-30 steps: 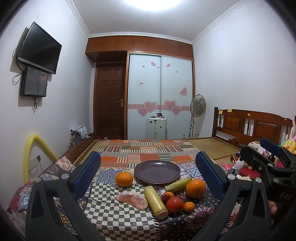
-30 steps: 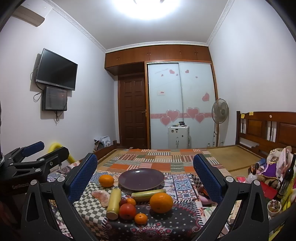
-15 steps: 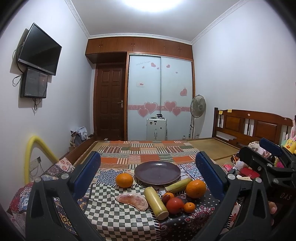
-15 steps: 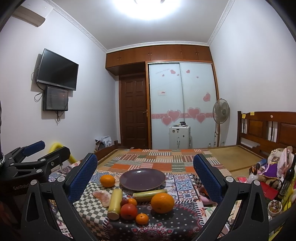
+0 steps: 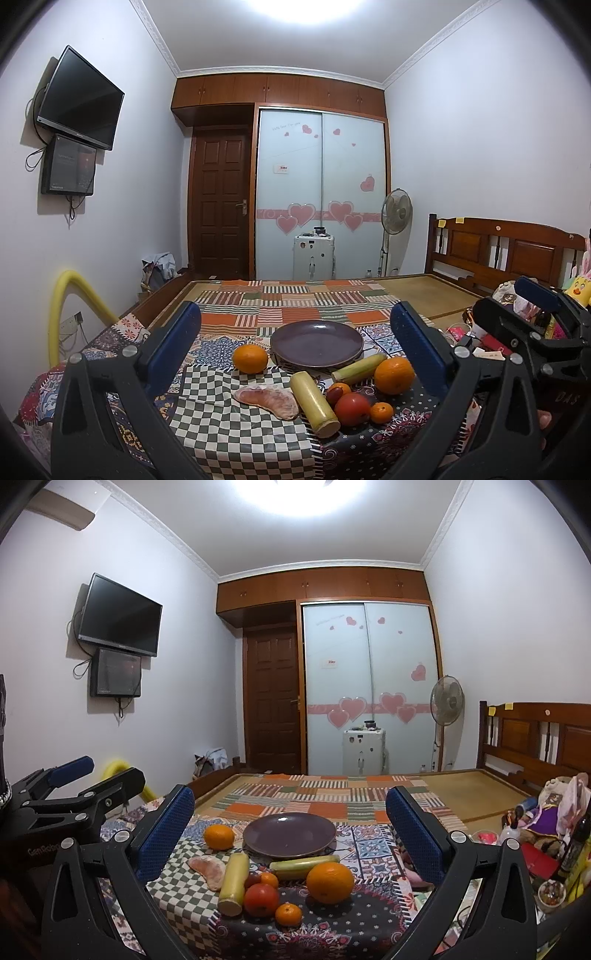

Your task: Organize fruits

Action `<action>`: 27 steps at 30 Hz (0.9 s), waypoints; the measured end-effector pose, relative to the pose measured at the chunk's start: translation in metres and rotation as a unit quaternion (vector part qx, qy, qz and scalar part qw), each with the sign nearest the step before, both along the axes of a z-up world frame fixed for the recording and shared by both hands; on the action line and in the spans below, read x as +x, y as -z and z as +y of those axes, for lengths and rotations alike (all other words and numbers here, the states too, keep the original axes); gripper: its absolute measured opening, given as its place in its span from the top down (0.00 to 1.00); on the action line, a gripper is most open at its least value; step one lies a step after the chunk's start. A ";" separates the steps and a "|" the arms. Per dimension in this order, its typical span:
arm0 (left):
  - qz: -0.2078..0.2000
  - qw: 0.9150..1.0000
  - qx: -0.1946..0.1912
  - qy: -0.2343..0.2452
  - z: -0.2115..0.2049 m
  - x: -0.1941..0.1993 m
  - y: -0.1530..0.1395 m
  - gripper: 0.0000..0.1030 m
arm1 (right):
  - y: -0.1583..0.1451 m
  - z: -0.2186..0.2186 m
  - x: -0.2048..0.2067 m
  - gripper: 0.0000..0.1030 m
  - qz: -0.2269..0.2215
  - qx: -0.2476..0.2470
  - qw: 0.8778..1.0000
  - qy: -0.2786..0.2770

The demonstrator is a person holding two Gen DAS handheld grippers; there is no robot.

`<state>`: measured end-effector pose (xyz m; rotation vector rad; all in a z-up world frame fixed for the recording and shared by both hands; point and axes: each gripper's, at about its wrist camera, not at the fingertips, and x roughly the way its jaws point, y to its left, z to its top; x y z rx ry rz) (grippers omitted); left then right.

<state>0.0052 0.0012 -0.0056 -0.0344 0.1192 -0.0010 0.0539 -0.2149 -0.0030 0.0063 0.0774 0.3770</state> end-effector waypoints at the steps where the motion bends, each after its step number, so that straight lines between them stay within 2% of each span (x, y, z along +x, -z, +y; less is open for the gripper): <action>1: 0.002 1.000 0.001 -0.001 0.000 0.001 0.001 0.00 | 0.001 0.001 0.002 0.00 0.001 -0.003 1.000 0.001; 5: 0.016 1.000 0.005 -0.005 0.003 0.010 0.010 0.00 | 0.011 0.003 0.011 0.00 0.018 -0.014 1.000 -0.005; 10: 0.049 0.999 0.000 -0.003 0.007 0.029 0.029 0.00 | 0.032 0.003 0.032 0.00 0.064 -0.028 0.998 -0.009; 12: 0.063 0.998 0.004 -0.006 0.008 0.036 0.037 0.03 | 0.043 0.002 0.043 0.07 0.087 -0.039 0.995 -0.005; 15: 0.090 0.996 0.012 -0.007 0.007 0.050 0.050 0.13 | 0.060 0.000 0.062 0.23 0.130 -0.053 0.990 0.001; 18: 0.122 0.993 0.011 0.001 0.007 0.067 0.062 0.23 | 0.075 -0.006 0.078 0.34 0.169 -0.058 0.984 -0.001; 23: 0.180 0.983 0.012 0.016 0.002 0.100 0.084 0.49 | 0.091 -0.012 0.096 0.39 0.204 -0.066 0.977 -0.004; 27: 0.227 0.973 -0.010 0.036 -0.001 0.127 0.102 0.55 | 0.097 -0.006 0.106 0.39 0.213 -0.071 0.974 -0.010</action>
